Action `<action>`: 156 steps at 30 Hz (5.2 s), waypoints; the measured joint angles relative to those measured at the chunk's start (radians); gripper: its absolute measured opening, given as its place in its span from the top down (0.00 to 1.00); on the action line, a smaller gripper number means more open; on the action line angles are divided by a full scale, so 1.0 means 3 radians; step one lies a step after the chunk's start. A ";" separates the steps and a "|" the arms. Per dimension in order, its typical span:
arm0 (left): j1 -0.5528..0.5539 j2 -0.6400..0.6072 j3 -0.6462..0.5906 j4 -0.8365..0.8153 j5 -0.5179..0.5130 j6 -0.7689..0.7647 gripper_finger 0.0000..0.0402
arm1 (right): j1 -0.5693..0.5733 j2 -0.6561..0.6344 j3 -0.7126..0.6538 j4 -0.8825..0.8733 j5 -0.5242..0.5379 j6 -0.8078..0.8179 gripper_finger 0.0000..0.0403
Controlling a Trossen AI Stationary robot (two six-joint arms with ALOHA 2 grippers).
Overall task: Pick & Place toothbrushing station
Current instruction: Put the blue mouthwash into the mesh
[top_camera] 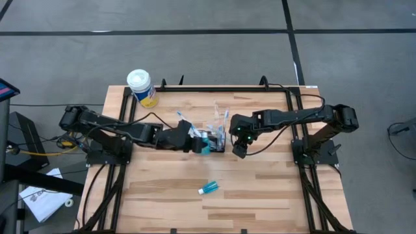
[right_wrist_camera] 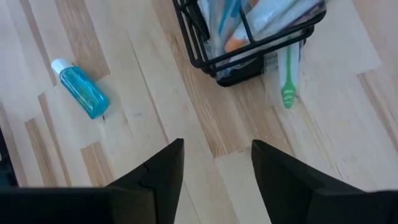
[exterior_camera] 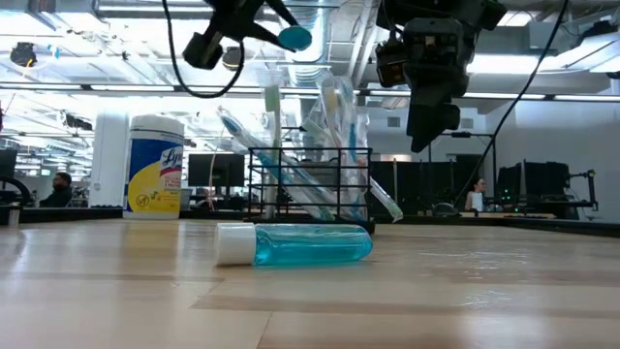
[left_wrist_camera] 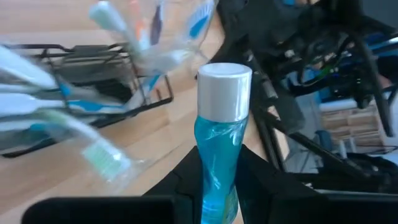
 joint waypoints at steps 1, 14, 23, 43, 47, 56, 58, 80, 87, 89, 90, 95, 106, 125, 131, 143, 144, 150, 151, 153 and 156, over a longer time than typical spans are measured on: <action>-0.0004 0.0000 0.0000 0.0034 -0.0006 0.0006 0.86 | -0.0007 0.0000 0.0000 0.0008 0.0000 0.0000 0.56; 0.0022 -0.0005 0.0001 0.0380 -0.0290 0.0387 0.86 | -0.0040 0.0000 0.0000 0.0030 0.0000 0.0064 0.56; 0.0318 0.0101 0.0002 0.0120 -0.0673 0.1276 0.86 | -0.0040 0.0000 0.0000 0.0026 -0.0006 0.0080 0.56; 0.0216 0.0883 -0.0069 0.0564 -0.0703 0.1671 0.86 | -0.0041 0.0025 0.0001 -0.0028 -0.0077 0.0114 0.58; 0.0215 0.0888 -0.0069 0.0597 -0.0701 0.1760 0.87 | -0.0041 0.0025 0.0001 -0.0041 -0.0080 0.0114 0.57; 0.0216 0.0888 -0.0068 0.0536 -0.0736 0.1770 0.68 | -0.0042 0.0025 0.0001 -0.0025 -0.0084 0.0114 0.58; 0.0219 0.0888 -0.0068 0.0539 -0.0737 0.1773 0.60 | -0.0042 0.0025 0.0001 -0.0025 -0.0084 0.0114 0.58; 0.0271 -0.0022 -0.0059 0.0821 -0.0877 0.2540 0.31 | -0.0009 0.0030 0.0001 -0.0057 -0.0443 0.0020 0.56; 0.0229 -0.0723 -0.0058 0.0286 -0.1089 0.2986 0.35 | 0.0367 0.0287 0.0014 0.0171 -0.0823 0.0063 0.57; 0.0228 -0.0845 -0.0060 0.0046 -0.1083 0.2985 0.36 | 0.0409 0.0343 0.0043 0.0414 -0.0955 0.0219 0.57; 0.0228 -0.0899 -0.0062 -0.0089 -0.1085 0.2975 0.36 | 0.0415 0.0365 0.0072 0.0602 -0.1018 0.0315 0.58; 0.0183 -0.1108 -0.0067 -0.0443 -0.0996 0.2960 0.37 | 0.0425 0.0450 0.0206 0.1260 -0.1252 0.0742 0.58; 0.0032 -0.1317 -0.0061 -0.1278 -0.0883 0.2766 0.36 | 0.0614 0.1275 0.0884 0.1672 -0.1563 0.0930 0.54; -0.0178 -0.1269 -0.0549 -0.1333 -0.0792 0.2173 0.37 | 0.0763 0.1997 0.1494 0.0590 -0.1155 -0.0527 0.52; -0.0172 -0.1274 -0.0635 -0.1239 -0.0818 0.2174 0.37 | 0.0726 0.1996 0.1463 0.0539 -0.1011 -0.0700 0.52; -0.0174 -0.1273 -0.0710 -0.1225 -0.0813 0.2144 0.37 | 0.0834 0.2167 0.1393 0.0778 -0.1185 -0.0587 0.52; -0.0180 -0.1273 -0.0710 -0.1225 -0.0813 0.2144 0.37 | 0.0862 0.2168 0.1394 0.0787 -0.1209 -0.0583 0.52; -0.0185 -0.1273 -0.0710 -0.1223 -0.0768 0.2143 0.37 | 0.0929 0.2168 0.1395 0.0884 -0.1195 -0.0496 0.52; -0.0185 -0.1273 -0.0710 -0.1221 -0.0761 0.2144 0.37 | 0.0926 0.2168 0.1395 0.0885 -0.1191 -0.0496 0.52; -0.0185 -0.1273 -0.0719 -0.1208 -0.0761 0.2143 0.37 | 0.0924 0.2235 0.1405 0.0950 -0.1191 -0.0460 0.53; -0.0183 -0.1273 -0.0751 -0.1195 -0.0616 0.2081 0.37 | 0.0923 0.2344 0.1410 0.1005 -0.1227 -0.0316 0.53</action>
